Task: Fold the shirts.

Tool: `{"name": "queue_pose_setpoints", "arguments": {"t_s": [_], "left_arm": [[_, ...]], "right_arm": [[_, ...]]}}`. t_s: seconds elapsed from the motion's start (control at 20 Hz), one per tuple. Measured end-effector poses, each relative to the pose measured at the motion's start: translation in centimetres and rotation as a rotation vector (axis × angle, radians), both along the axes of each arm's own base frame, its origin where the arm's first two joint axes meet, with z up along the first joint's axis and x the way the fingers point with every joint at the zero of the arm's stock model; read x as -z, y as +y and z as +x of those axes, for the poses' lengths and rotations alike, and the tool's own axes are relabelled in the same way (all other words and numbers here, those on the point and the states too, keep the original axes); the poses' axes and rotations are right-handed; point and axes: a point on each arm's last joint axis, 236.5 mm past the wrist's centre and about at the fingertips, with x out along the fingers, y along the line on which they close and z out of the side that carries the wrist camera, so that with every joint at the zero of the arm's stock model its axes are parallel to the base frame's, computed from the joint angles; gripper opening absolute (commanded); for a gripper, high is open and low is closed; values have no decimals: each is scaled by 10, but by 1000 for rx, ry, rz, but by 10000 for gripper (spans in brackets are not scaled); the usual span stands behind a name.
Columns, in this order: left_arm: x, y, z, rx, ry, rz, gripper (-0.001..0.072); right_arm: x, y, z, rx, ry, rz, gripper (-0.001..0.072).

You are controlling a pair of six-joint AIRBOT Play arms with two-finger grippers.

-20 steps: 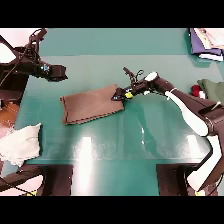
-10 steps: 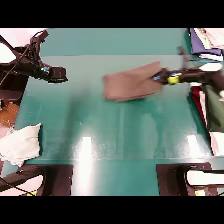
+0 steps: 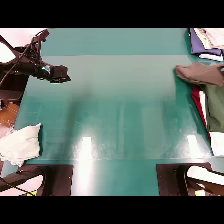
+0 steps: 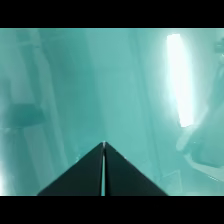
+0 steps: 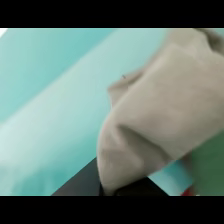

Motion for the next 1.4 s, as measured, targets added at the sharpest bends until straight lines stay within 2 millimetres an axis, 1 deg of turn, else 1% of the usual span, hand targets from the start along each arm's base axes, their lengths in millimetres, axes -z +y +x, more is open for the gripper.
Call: {"name": "queue_pose_setpoints", "arguments": {"t_s": [0.1,0.2,0.3,0.4,0.5,0.6,0.7,1.05,1.2,1.4], "left_arm": [[-1,-2,-1,2,2,-12,28],[-2,-4,-1,3,3,-20,28],[-3,-5,-1,4,3,-25,28],[-3,-6,-1,5,4,-29,28],[-3,-6,-2,6,6,-30,28],[-3,-6,-2,6,7,-30,28],[-3,-6,-2,11,6,-28,28],[-1,-6,-5,45,0,-11,28],[-1,-7,-6,59,-4,-5,28],[0,-7,-8,86,-9,8,28]], "right_arm": [[-20,-21,0,56,-42,-30,12],[-46,-33,1,79,-87,-65,12],[-72,-34,2,63,-123,-97,12],[-93,-30,1,39,-137,-119,12],[-101,-27,-4,20,-110,-131,12],[-102,-23,-12,7,-62,-144,12],[-102,-22,-25,3,-6,-180,13],[-106,-29,-82,85,175,-318,14],[-89,-30,-106,112,273,-330,14],[-53,-31,-144,152,430,-326,15]]}}
